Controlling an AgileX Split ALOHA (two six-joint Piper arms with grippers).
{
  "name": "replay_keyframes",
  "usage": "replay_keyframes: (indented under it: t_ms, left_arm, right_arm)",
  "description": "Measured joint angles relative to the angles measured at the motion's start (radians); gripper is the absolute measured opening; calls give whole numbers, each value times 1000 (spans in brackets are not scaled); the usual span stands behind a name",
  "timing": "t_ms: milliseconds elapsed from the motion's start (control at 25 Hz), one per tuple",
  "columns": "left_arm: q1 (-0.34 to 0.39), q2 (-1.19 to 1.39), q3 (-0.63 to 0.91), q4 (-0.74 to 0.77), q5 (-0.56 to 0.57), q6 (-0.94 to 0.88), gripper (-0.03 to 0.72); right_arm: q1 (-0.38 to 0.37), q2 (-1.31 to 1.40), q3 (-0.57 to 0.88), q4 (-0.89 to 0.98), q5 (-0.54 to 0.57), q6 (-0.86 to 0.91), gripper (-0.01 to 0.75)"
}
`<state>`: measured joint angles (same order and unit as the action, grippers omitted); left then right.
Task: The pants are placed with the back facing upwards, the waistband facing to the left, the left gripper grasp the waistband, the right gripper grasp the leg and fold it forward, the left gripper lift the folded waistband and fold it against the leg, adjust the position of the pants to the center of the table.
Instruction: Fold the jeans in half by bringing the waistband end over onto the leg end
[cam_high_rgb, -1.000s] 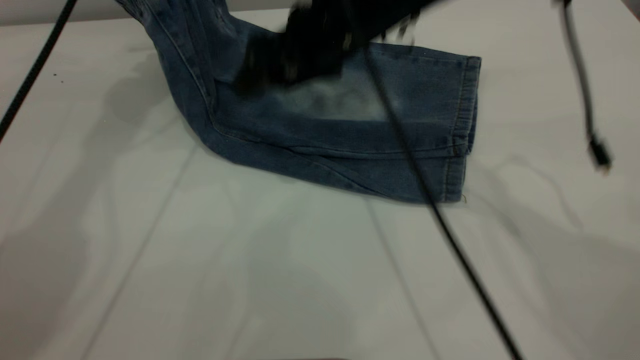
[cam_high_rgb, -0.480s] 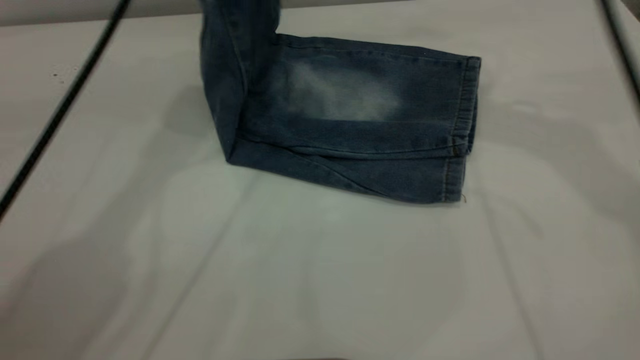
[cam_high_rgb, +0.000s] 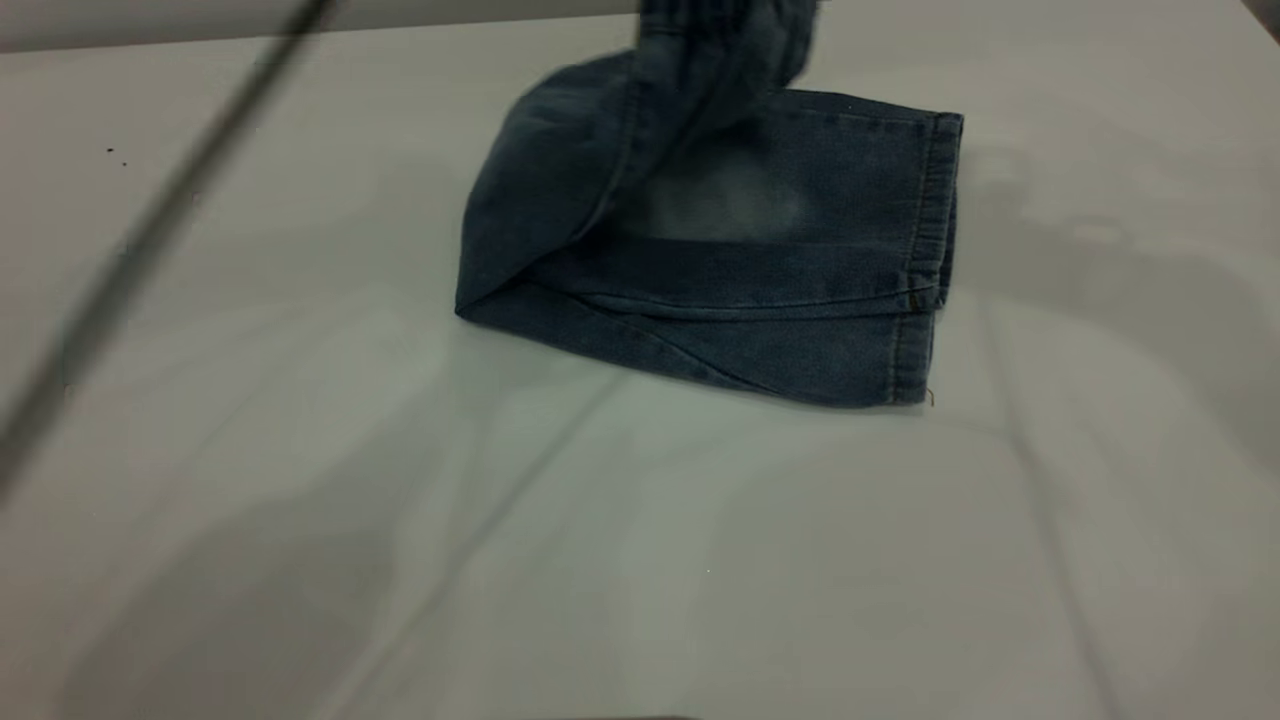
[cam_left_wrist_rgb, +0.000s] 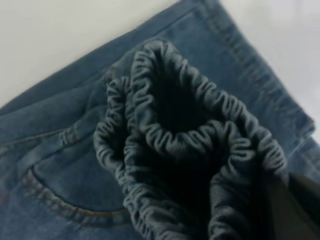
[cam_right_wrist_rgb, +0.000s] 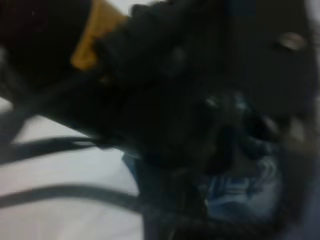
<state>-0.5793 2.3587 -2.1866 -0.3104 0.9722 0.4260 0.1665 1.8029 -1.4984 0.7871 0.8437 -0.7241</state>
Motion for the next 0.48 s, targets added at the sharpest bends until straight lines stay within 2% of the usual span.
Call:
replay_keyframes:
  t_ms: [280,400,480]
  left_arm:
    - [-61,61,-6,-7,-35,-14,35]
    - [-70,68,-6,-17,-49,-16,74]
    - [-74,68,-9,-22,-54,-17,132]
  right_arm:
    - [-9,-20,15,-77,44,6,498]
    - [-12,-31,22,-104,50,8,498]
    - [-21,-38,22,-106,58,9,498]
